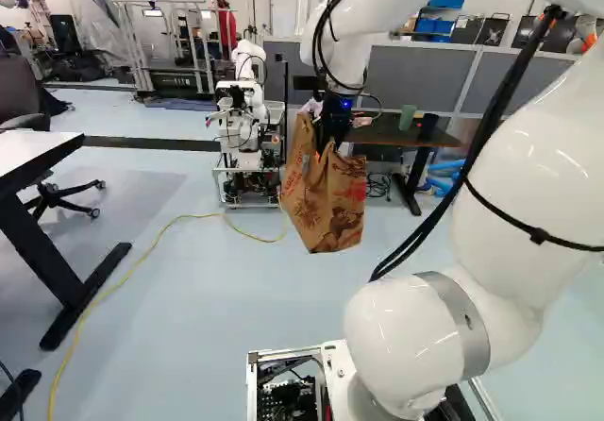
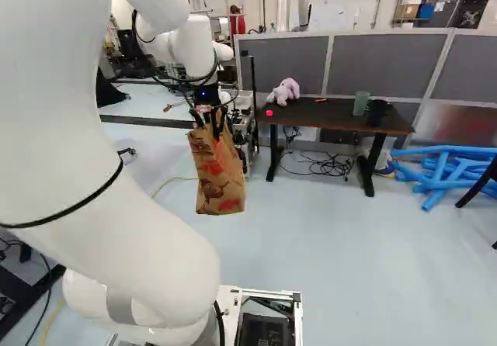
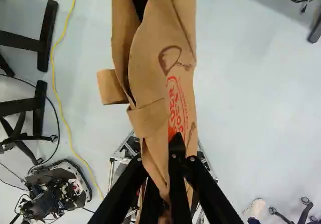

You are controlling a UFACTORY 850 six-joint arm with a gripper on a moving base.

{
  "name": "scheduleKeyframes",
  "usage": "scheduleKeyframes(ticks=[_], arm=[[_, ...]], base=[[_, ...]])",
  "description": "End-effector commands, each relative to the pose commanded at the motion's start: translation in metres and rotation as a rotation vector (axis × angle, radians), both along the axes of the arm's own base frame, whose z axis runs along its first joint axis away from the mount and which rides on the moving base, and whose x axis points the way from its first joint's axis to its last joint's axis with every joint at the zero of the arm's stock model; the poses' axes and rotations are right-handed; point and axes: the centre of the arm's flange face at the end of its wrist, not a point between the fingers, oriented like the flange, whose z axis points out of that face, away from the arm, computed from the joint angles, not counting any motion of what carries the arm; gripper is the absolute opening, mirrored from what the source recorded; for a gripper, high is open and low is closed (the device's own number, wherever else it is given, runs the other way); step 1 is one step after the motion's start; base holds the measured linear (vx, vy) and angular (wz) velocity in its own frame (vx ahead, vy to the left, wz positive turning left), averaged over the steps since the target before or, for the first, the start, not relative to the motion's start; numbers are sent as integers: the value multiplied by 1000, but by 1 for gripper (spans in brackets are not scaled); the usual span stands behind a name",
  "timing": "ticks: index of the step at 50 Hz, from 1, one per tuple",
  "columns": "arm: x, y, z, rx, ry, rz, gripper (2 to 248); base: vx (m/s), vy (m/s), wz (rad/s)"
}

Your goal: Pick up the bag on the ground and place it on the table

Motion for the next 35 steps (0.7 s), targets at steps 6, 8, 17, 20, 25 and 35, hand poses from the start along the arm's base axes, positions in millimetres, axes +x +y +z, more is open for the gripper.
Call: scheduleKeyframes(ticks=[6, 8, 17, 20, 25, 35], arm=[[0, 0, 0, 0, 0, 0, 21], [0, 0, 0, 0, 0, 0, 21], [0, 0, 0, 0, 0, 0, 21], [0, 0, 0, 0, 0, 0, 21], [0, 0, 0, 0, 0, 0, 21], [0, 0, 0, 0, 0, 0, 21]], base=[[117, -34, 1], [91, -44, 4], [88, -36, 7], [99, -60, 10], [95, -57, 3], [88, -67, 6]])
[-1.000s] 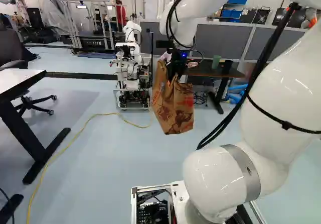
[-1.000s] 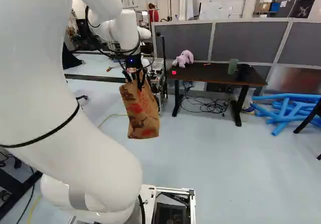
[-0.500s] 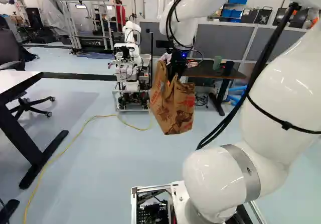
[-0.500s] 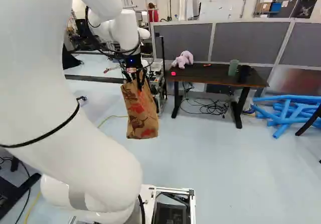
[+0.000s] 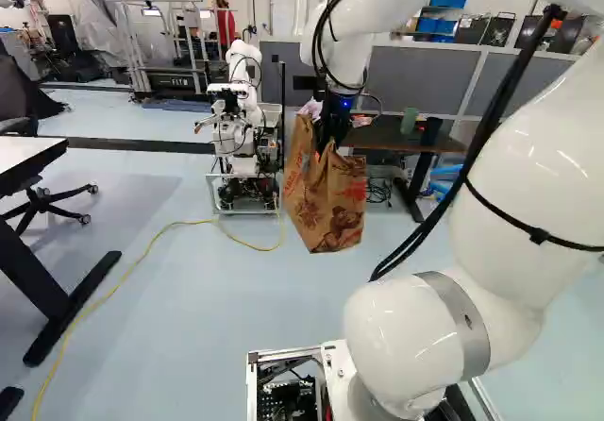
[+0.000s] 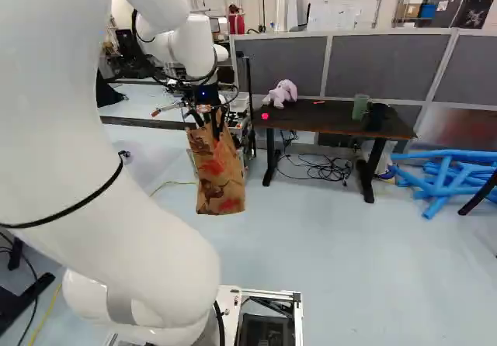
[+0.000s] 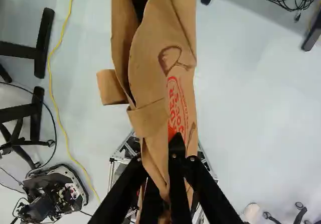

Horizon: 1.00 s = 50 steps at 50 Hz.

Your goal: Pick up the bag on the ground and place it on the table

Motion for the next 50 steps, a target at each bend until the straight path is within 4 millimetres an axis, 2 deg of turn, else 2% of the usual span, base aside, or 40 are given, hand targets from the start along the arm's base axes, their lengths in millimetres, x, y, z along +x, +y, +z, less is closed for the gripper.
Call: scheduleKeyframes(ticks=[25, 50], arm=[[0, 0, 0, 0, 0, 0, 21], [0, 0, 0, 0, 0, 0, 21]], base=[[91, -77, -2], [116, -123, -151]])
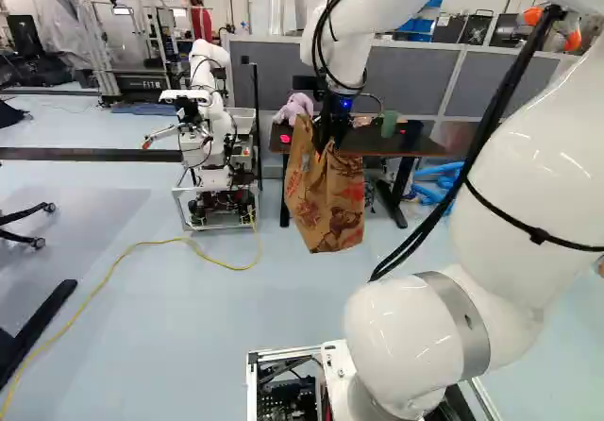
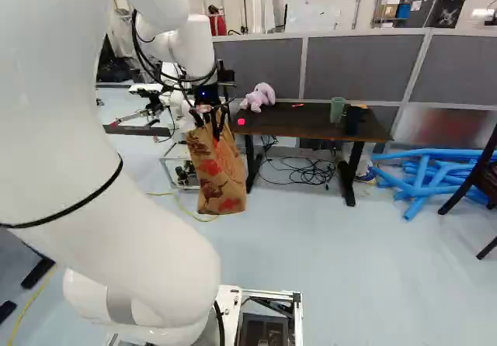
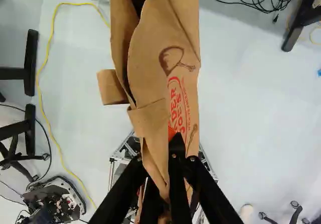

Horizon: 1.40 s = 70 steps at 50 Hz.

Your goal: Pick up the bag on the ground and place it on the table

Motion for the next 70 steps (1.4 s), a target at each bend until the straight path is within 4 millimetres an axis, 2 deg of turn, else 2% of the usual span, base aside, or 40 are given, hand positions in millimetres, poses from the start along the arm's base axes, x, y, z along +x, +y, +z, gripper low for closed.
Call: scheduleKeyframes(ticks=[21, 70], arm=[[0, 0, 0, 0, 0, 0, 21], [0, 0, 0, 0, 0, 0, 21]], base=[[146, -107, -141], [162, -58, -4]])
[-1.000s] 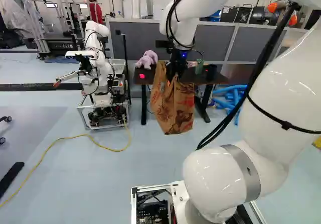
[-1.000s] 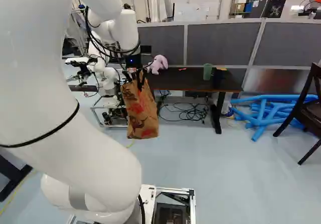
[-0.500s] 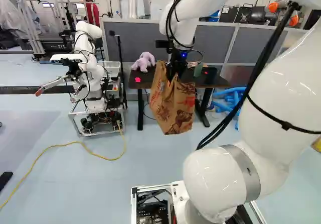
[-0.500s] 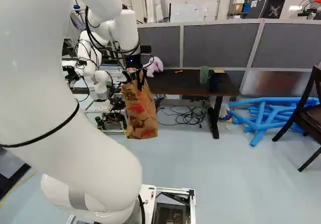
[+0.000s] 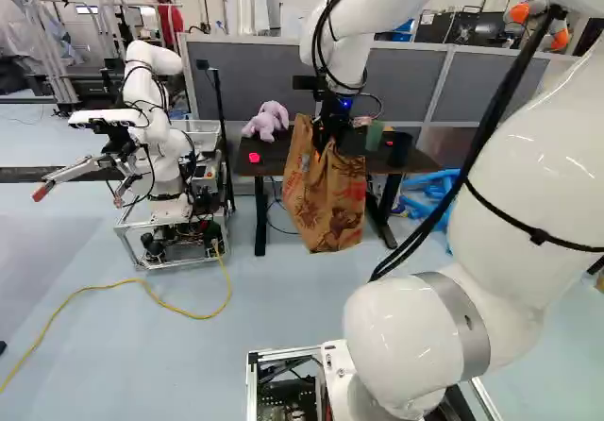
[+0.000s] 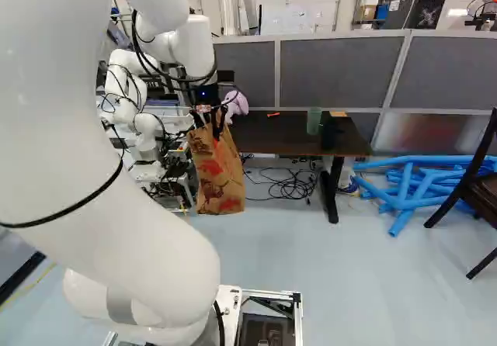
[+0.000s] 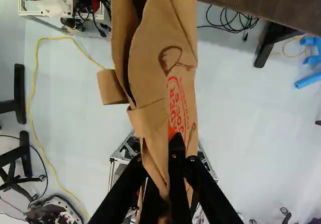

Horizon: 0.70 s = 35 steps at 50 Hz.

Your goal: Pick up the bag on the ground and place it on the table

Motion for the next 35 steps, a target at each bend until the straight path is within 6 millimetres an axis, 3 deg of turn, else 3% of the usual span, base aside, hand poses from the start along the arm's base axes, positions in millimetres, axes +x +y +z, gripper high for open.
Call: scheduleKeyframes(ticks=[35], arm=[[0, 0, 0, 0, 0, 0, 21]], base=[[148, -2, -11]])
